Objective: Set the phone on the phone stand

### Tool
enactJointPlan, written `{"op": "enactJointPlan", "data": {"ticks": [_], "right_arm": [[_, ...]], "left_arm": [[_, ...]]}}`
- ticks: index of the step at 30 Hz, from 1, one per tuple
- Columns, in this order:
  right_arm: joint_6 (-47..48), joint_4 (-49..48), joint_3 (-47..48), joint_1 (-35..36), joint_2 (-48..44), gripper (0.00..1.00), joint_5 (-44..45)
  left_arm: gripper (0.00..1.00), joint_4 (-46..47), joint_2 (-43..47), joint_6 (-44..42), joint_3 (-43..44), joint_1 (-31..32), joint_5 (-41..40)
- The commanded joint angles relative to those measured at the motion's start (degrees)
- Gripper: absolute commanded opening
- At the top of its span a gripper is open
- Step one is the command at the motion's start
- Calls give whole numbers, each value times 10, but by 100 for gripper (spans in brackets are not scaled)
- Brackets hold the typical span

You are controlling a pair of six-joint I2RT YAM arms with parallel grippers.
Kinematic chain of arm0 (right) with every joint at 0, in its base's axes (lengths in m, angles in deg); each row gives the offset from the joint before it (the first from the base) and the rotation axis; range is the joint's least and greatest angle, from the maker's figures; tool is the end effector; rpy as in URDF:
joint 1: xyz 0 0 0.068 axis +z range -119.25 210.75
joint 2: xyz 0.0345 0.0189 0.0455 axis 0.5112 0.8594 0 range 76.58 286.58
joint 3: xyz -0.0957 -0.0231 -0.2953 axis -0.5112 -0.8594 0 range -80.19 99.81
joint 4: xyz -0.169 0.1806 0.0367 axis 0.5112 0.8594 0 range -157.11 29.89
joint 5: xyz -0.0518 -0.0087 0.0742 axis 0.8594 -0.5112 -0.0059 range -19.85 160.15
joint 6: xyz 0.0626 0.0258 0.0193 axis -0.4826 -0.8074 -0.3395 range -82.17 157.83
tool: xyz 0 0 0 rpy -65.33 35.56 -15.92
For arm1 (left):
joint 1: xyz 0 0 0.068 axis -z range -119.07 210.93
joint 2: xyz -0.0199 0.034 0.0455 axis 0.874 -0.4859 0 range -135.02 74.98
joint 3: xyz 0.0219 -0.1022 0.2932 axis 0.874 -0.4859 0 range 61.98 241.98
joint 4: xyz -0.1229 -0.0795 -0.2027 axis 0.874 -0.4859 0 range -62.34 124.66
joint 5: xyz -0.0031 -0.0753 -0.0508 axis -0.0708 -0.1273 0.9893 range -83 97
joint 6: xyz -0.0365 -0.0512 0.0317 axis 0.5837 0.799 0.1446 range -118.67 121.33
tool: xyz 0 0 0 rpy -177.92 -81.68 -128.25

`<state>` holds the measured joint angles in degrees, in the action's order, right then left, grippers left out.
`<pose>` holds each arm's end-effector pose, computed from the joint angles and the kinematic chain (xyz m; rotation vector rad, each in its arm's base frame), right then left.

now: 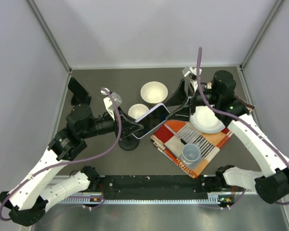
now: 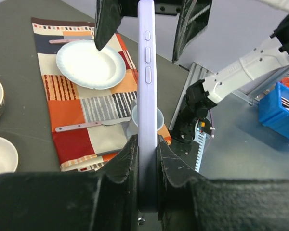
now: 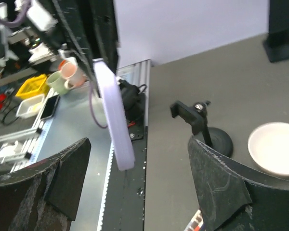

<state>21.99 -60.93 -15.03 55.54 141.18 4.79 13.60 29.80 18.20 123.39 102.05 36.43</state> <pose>0.1773 0.1395 0.4404 -1.0420 1.5074 1.4514 0.0843 -0.1111 0.4410 0.7743 1.6093 -1.1721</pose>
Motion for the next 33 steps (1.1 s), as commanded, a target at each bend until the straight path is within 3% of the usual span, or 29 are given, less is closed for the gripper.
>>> {"op": "enactJointPlan", "data": {"ticks": [1,3,4,11,12,13,20,25,27,30,31,33], "right_arm": [[31,-5,84,27,27,74,-141],[27,-5,96,41,43,58,-145],[27,0,105,55,48,54,-145],[24,10,117,88,67,44,-114],[22,14,120,90,69,27,-101],[20,17,121,92,70,22,-94],[24,38,115,116,69,28,-61],[6,10,83,139,56,45,49],[-51,-42,46,139,47,45,70],[-165,-236,-41,140,20,40,74],[-221,-344,-59,139,17,39,72],[-256,-405,-90,140,16,34,74]], "left_arm": [[0,29,21,12,2,-3,31],[0,31,26,16,0,-2,34],[0,32,27,19,-1,-2,35],[0,34,35,22,-6,-2,30],[0,35,35,23,-6,-2,29],[0,36,36,22,-7,-2,28],[0,33,43,19,-6,-3,11],[0,49,57,25,-14,-2,-7],[0,58,61,31,-21,-2,-12],[0,79,66,47,-35,-2,-10],[0,86,68,52,-39,-2,-9],[0,106,68,65,-48,-2,-6]]}}
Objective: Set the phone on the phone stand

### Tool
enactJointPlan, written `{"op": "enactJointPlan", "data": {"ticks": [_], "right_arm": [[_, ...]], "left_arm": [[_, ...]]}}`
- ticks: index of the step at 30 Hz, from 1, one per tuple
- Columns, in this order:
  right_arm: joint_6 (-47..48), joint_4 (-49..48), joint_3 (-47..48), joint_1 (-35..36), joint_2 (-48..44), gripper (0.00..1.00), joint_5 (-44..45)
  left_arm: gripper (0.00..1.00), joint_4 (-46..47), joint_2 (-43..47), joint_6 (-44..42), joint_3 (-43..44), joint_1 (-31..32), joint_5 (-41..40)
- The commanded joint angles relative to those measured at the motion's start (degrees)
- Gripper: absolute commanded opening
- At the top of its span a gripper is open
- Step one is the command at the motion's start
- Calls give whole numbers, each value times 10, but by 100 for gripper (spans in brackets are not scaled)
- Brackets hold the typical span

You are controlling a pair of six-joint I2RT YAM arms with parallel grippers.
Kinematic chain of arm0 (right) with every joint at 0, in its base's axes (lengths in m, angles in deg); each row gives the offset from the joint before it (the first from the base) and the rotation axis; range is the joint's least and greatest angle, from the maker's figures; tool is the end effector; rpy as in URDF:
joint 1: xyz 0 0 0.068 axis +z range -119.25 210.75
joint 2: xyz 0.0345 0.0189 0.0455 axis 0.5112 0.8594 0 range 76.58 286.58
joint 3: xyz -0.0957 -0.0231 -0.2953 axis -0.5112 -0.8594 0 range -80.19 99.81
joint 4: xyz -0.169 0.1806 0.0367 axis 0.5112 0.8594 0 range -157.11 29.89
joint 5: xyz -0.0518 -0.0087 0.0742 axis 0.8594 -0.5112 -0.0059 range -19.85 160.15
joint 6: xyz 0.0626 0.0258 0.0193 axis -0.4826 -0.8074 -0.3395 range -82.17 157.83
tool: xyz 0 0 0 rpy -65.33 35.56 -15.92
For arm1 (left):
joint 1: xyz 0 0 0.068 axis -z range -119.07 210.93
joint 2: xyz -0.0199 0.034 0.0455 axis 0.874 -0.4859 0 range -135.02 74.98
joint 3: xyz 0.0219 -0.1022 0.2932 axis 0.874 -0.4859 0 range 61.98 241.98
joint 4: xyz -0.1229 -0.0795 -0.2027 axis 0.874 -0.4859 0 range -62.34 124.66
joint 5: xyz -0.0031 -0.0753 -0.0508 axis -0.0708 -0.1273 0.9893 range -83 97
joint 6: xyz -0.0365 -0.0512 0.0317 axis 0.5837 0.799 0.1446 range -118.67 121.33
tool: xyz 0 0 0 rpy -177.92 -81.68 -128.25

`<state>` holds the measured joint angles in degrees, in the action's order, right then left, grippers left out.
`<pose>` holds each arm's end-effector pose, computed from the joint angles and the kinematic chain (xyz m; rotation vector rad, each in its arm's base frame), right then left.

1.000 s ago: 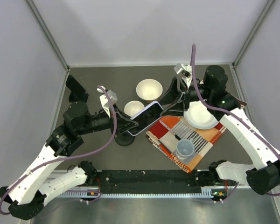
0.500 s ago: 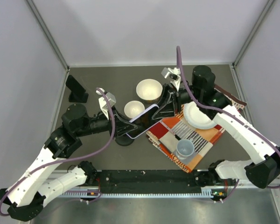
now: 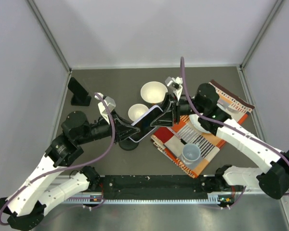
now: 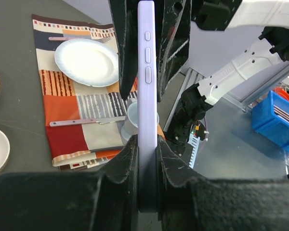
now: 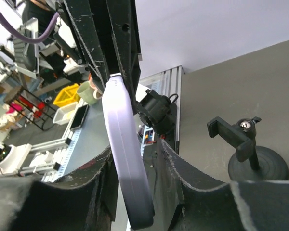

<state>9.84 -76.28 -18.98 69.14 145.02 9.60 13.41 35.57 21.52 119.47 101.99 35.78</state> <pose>0.1641 0.1940 0.4295 -1.0877 1.4792 1.6577 0.0666 -0.0948 0.4286 0.7205 1.6121 -1.2059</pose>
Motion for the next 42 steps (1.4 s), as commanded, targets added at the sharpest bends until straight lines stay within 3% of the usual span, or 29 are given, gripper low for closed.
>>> {"op": "enactJointPlan", "data": {"ticks": [1,7,13,18,23,25,26,27,30,31,32,36,38,42], "right_arm": [[-156,-294,-55,5,-24,33,27],[-224,-415,-84,2,-16,30,17],[-239,-437,-90,3,-9,29,15],[-255,-456,-94,3,-7,18,25],[-289,-496,-97,3,3,0,38],[-289,-505,-100,2,5,0,42],[-279,-485,-105,2,-1,0,60],[-239,-460,-108,1,-9,0,73],[-140,-334,-116,0,-54,0,141],[-116,-294,-116,-2,-81,0,162],[-96,-231,-116,-6,-95,0,210],[19,-58,-109,-23,-176,0,367],[56,2,-94,-30,-210,0,444],[142,111,-58,-36,-236,0,475]], "left_arm": [[0,113,12,35,-12,-1,1],[0,140,12,54,-21,-1,8],[0,163,23,68,-36,-1,0],[0,165,26,68,-39,-1,0],[0,168,25,69,-39,-1,2],[0,168,22,70,-39,-1,8],[0,163,21,70,-34,-1,5],[11,148,18,68,-30,-1,-2],[56,71,24,61,-7,-1,-97],[76,48,27,57,-2,-1,-156],[83,22,31,49,11,-1,-194],[82,-115,30,28,38,-1,-309],[80,-155,12,23,48,-1,-312],[71,-236,-61,24,46,-1,-290]]}}
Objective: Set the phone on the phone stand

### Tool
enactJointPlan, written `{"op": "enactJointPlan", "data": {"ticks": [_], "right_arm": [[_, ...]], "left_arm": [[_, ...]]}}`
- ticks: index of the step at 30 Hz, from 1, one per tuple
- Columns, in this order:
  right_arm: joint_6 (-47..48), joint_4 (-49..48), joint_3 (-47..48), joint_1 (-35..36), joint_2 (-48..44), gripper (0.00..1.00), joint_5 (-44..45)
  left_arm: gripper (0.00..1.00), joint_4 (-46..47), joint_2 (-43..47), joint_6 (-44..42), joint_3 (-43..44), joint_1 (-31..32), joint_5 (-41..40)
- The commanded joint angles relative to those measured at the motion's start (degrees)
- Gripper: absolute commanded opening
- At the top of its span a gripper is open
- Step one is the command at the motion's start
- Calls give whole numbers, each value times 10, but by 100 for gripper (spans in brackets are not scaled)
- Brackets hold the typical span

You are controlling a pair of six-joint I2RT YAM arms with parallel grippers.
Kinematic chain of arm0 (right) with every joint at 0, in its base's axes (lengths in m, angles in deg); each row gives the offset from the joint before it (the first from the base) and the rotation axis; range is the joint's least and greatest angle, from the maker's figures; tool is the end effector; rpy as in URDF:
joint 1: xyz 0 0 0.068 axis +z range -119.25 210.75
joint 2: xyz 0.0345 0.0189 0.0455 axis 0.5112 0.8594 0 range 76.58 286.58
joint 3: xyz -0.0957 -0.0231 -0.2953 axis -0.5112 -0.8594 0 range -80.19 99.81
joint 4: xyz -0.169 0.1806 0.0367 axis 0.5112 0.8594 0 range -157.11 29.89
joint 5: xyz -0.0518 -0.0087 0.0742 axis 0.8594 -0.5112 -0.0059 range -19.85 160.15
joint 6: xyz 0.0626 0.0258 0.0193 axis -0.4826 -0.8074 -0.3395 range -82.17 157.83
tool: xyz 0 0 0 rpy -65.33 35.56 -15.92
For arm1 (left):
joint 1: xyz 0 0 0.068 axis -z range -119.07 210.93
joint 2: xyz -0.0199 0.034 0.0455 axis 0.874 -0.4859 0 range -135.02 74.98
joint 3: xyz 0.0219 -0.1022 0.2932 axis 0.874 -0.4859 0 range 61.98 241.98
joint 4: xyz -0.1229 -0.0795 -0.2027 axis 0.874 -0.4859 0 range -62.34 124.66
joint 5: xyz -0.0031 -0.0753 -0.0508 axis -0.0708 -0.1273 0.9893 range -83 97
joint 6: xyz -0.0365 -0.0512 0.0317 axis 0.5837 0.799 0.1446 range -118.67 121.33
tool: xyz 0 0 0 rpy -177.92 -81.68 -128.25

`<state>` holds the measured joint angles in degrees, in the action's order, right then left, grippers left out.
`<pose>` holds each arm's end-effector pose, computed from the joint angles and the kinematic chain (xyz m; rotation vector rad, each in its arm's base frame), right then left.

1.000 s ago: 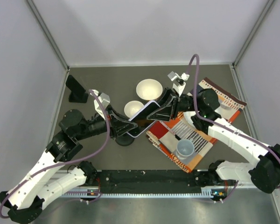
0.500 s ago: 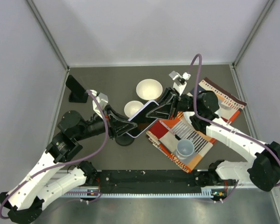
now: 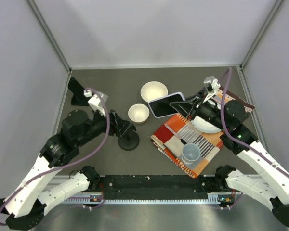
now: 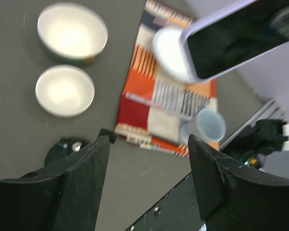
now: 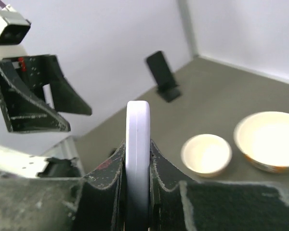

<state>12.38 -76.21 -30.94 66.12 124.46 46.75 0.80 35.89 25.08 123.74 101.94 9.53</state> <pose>0.1273 0.1184 0.4273 -0.4889 1.4251 1.1504 0.0777 -0.0709 0.4244 0.3103 1.8207 -0.8469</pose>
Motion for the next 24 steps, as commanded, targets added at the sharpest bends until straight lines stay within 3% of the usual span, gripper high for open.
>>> {"op": "enactJointPlan", "data": {"ticks": [1,8,10,17,19,22,23,24], "right_arm": [[126,122,72,-6,-33,0,103],[161,160,90,-6,-34,0,52],[158,158,90,-6,-33,0,42],[155,155,88,-6,-21,0,-2],[154,153,88,-6,-16,0,-22],[166,160,102,-6,9,0,-102],[182,163,108,-6,27,0,-134],[194,177,119,-4,37,0,-170]], "left_arm": [[70,-123,-71,-10,-3,-1,-29],[63,-73,-86,-15,-95,-1,-70],[54,-70,-94,-20,-101,0,-71],[48,-53,-110,-37,-117,-1,-69],[41,-45,-107,-54,-125,-1,-76],[14,-44,-101,-98,-127,-1,-83],[0,-43,-100,-112,-125,0,-68],[0,-45,-99,-127,-124,0,-52]]}}
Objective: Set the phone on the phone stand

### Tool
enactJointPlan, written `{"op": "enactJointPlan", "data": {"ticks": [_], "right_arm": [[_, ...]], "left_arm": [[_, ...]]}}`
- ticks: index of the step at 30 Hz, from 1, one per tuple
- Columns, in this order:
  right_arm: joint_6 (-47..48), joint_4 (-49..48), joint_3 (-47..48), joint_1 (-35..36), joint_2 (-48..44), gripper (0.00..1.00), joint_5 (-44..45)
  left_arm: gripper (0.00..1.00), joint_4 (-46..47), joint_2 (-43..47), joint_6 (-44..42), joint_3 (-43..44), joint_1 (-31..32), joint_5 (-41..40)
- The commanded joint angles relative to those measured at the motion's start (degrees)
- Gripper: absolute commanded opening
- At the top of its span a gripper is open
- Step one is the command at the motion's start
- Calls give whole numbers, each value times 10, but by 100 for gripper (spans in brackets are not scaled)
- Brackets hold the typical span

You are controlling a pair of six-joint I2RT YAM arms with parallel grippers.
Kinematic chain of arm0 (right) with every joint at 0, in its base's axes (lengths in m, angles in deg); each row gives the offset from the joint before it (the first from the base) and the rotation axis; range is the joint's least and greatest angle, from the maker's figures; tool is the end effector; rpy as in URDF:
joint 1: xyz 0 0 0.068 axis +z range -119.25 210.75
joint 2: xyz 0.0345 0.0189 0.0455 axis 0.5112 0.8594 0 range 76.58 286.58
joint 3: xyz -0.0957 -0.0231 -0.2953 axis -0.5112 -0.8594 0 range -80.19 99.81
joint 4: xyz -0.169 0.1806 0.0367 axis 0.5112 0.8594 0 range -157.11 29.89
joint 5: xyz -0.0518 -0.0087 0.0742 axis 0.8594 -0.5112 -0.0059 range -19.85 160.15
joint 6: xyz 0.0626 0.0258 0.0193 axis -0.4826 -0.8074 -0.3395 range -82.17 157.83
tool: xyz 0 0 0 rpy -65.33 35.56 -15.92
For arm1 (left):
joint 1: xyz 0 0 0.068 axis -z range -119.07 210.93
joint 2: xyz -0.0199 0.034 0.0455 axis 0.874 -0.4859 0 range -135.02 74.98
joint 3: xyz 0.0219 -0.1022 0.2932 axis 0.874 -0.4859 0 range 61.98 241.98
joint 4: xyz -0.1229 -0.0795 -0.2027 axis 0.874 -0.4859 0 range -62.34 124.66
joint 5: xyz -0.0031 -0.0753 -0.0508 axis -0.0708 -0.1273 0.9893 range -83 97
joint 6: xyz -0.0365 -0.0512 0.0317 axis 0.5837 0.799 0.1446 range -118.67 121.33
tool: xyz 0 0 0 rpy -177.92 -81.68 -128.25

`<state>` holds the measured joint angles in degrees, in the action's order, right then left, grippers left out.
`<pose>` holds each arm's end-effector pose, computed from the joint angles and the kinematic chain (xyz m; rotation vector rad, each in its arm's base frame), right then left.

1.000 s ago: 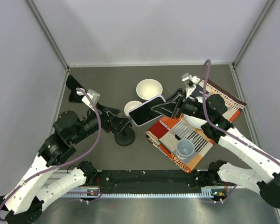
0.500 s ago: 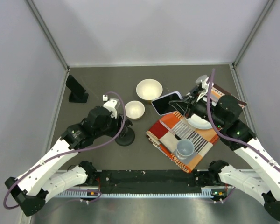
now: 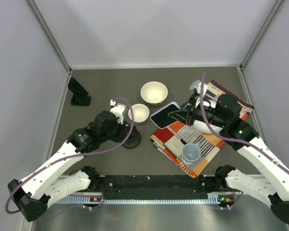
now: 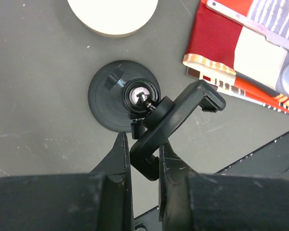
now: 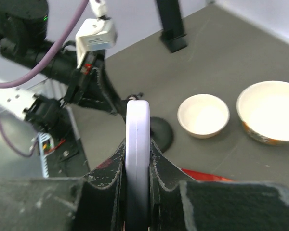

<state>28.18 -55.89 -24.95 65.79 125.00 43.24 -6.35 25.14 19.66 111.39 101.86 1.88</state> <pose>0.1221 0.1175 0.4182 -0.7375 1.5681 0.9699 0.1212 -0.0983 0.3167 0.4103 2.2925 -0.4287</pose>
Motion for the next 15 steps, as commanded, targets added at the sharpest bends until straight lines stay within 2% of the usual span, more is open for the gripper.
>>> {"op": "enactJointPlan", "data": {"ticks": [1,3,6,9,14,15], "right_arm": [[49,-20,62,3,40,0,-197],[94,17,69,24,55,0,-235],[165,70,87,47,82,0,-238],[169,85,87,50,95,0,-254],[160,79,94,62,105,0,-263],[160,79,95,64,107,0,-260]], "left_arm": [[0,24,10,-111,3,1,48],[0,17,23,-143,8,1,103],[0,-6,34,-200,17,0,156],[0,-39,23,-239,37,1,158],[0,-32,0,-232,49,0,159],[15,-32,-4,-226,49,0,138]]}}
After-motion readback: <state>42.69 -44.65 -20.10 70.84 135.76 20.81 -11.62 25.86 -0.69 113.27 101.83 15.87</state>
